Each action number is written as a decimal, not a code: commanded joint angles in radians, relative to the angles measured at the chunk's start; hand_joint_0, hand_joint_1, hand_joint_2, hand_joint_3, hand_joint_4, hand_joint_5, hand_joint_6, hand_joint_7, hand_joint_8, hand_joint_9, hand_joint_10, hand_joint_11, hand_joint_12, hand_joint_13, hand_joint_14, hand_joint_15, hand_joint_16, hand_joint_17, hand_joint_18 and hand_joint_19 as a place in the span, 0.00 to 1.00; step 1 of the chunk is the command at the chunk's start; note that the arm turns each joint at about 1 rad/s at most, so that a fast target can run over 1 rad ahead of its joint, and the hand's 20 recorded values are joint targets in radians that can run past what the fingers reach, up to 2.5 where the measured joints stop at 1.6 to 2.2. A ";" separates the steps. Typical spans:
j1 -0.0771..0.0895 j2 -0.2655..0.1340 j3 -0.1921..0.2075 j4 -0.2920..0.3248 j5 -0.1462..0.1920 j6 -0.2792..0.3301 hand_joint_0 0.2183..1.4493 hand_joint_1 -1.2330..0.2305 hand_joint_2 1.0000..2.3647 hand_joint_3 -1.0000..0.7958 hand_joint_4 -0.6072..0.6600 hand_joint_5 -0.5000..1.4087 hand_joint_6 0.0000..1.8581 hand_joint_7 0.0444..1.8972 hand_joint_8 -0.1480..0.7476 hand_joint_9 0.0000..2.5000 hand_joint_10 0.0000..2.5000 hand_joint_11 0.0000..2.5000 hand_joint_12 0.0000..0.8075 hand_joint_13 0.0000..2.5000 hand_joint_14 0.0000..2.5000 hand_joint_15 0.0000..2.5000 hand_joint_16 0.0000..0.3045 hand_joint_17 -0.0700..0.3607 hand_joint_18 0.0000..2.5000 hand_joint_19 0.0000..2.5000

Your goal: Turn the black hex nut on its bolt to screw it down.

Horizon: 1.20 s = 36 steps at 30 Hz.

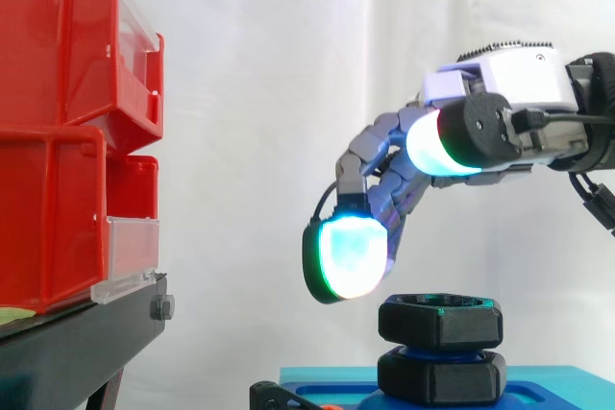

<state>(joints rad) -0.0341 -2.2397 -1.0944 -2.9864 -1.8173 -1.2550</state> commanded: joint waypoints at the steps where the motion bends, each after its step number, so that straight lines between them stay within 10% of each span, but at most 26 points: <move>1: 0.003 0.000 0.005 0.009 -0.002 0.000 0.22 0.67 0.00 0.28 0.78 0.15 0.42 0.36 0.59 0.29 0.00 0.23 0.51 0.34 0.00 0.11 0.19 0.46 0.36 0.14; 10: 0.039 -0.001 0.004 0.107 0.023 0.000 0.22 0.66 0.00 0.28 0.76 0.16 0.36 0.43 0.59 0.29 0.01 0.23 0.51 0.33 0.00 0.12 0.19 0.46 0.35 0.15; 21: 0.109 -0.001 0.001 0.099 0.148 -0.001 0.22 0.67 0.00 0.28 0.77 0.16 0.35 0.45 0.59 0.30 0.01 0.23 0.51 0.33 0.00 0.12 0.19 0.46 0.35 0.15; 36: 0.129 -0.001 -0.084 0.155 0.151 0.000 0.22 0.67 0.00 0.28 0.76 0.16 0.37 0.43 0.59 0.30 0.00 0.23 0.51 0.33 0.00 0.11 0.19 0.46 0.36 0.15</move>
<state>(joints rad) 0.0937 -2.2412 -1.1740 -2.8506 -1.6674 -1.2552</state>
